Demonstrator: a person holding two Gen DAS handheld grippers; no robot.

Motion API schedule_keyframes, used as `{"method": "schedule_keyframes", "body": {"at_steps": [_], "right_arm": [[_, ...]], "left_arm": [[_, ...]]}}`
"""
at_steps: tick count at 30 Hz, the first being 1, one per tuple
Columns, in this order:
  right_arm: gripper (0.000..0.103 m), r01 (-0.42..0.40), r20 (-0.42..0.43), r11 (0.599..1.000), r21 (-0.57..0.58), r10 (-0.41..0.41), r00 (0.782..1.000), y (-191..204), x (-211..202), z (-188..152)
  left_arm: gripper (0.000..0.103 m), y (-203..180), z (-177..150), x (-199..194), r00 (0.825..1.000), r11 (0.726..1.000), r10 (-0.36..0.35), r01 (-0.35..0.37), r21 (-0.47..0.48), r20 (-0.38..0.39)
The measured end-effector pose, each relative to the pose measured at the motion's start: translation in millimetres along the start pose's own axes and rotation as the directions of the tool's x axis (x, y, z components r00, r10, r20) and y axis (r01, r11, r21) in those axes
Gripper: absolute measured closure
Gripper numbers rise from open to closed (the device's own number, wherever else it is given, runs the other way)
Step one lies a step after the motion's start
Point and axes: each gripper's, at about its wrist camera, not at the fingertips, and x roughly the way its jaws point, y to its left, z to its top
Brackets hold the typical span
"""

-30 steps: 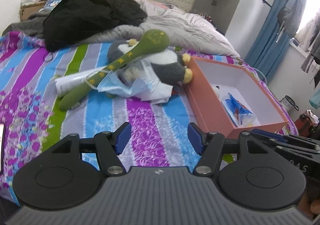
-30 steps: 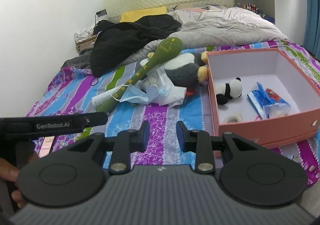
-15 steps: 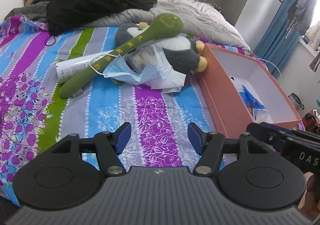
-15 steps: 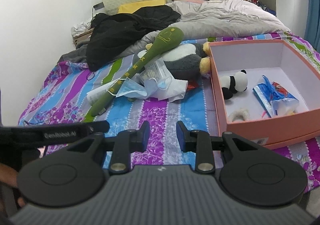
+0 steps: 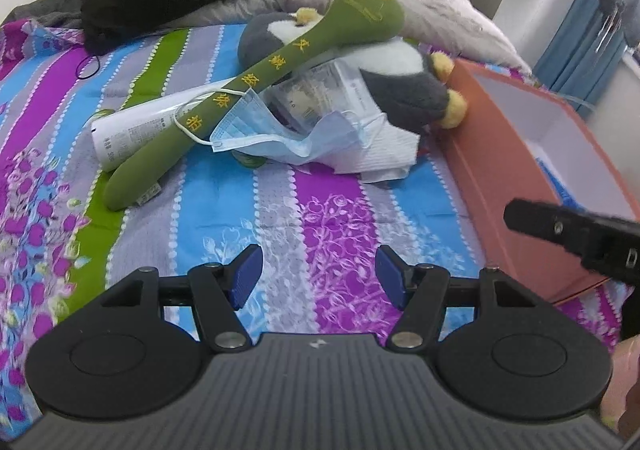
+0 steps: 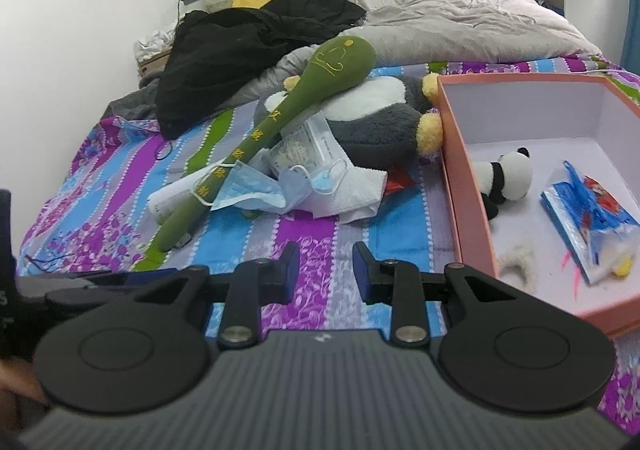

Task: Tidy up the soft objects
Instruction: 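Close left gripper on the blue face mask while right grips the white towel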

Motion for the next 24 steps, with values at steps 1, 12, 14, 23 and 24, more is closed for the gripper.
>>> {"method": "schedule_keyframes", "body": {"at_steps": [1,12,14,23,24], "right_arm": [[0.071,0.006,-0.005,1.000,0.000,-0.006,1.000,-1,6,3],[0.053,0.071,-0.063,0.997,0.014,-0.070,0.996,-16,81,32],[0.053,0.079,-0.064,0.997,0.014,-0.078,0.995,-18,95,35],[0.053,0.107,-0.099,0.992,0.061,-0.101,0.990,-34,152,47],[0.053,0.105,-0.105,0.992,0.066,-0.097,0.990,-36,159,49]], "left_arm": [[0.034,0,2,7,1.000,1.000,0.007,-0.007,0.017,-0.010],[0.031,-4,30,80,0.997,0.978,0.063,-0.054,0.202,-0.038],[0.031,-5,35,89,0.997,0.969,0.074,-0.066,0.237,-0.026],[0.031,0,60,122,0.996,0.950,0.081,-0.086,0.301,0.028],[0.031,0,61,126,0.996,0.947,0.084,-0.089,0.309,0.030]]}}
